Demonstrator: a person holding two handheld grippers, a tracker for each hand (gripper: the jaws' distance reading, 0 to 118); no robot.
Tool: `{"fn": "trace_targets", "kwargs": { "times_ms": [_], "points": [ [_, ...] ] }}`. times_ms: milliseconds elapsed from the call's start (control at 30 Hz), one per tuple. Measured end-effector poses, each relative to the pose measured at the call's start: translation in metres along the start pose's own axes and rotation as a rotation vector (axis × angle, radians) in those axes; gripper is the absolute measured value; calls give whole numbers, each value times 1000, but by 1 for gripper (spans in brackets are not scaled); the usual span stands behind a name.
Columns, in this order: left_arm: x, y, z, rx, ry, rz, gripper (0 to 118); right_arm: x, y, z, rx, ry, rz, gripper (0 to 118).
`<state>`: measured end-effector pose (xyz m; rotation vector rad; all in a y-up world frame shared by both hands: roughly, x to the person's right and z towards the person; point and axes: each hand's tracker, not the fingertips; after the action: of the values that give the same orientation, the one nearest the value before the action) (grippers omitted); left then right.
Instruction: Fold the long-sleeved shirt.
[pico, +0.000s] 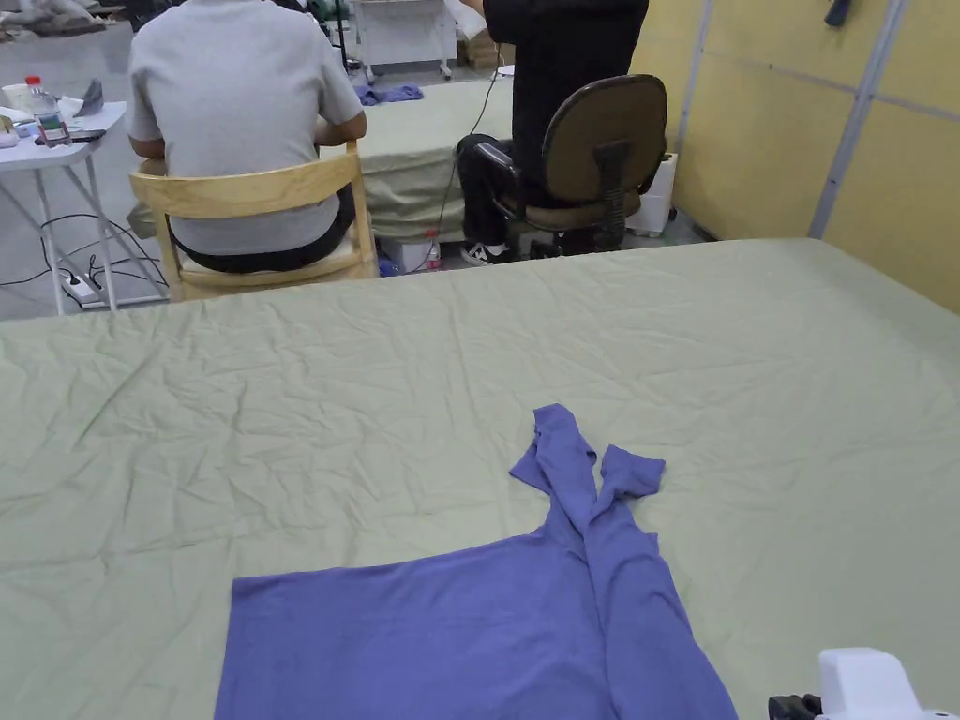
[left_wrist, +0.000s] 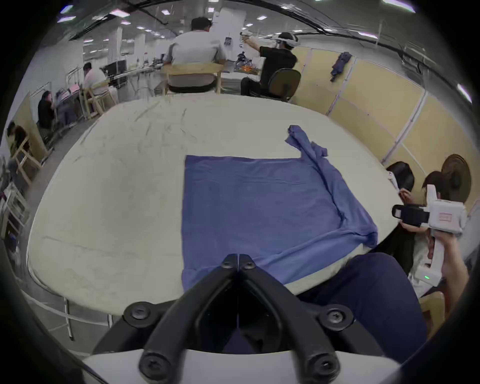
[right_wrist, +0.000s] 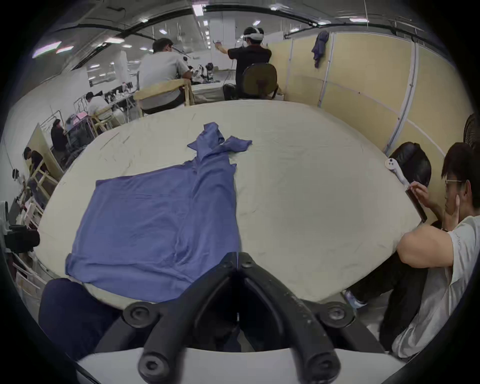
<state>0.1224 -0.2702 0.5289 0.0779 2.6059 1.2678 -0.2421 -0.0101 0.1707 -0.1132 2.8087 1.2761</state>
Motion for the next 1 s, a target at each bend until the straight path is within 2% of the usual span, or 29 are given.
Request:
{"fn": "trace_targets", "kwargs": {
  "times_ms": [67,467,567,667,800,1000],
  "points": [
    [-1,6,-2,3,15,-9,0,-4,2,1,-5,14,-29,2],
    [-21,66,-43,19,12,30,0,-19,20,-25,-17,21,3,2],
    [-28,83,-46,40,17,36,0,-23,43,-40,-4,47,10,2],
    [-34,98,-47,62,25,37,0,-33,80,-58,56,59,52,2],
    [-37,108,-55,75,22,52,0,-46,122,-83,109,76,54,2],
    [-71,123,-99,61,35,94,0,-65,126,-93,124,119,41,2]
  ]
}}
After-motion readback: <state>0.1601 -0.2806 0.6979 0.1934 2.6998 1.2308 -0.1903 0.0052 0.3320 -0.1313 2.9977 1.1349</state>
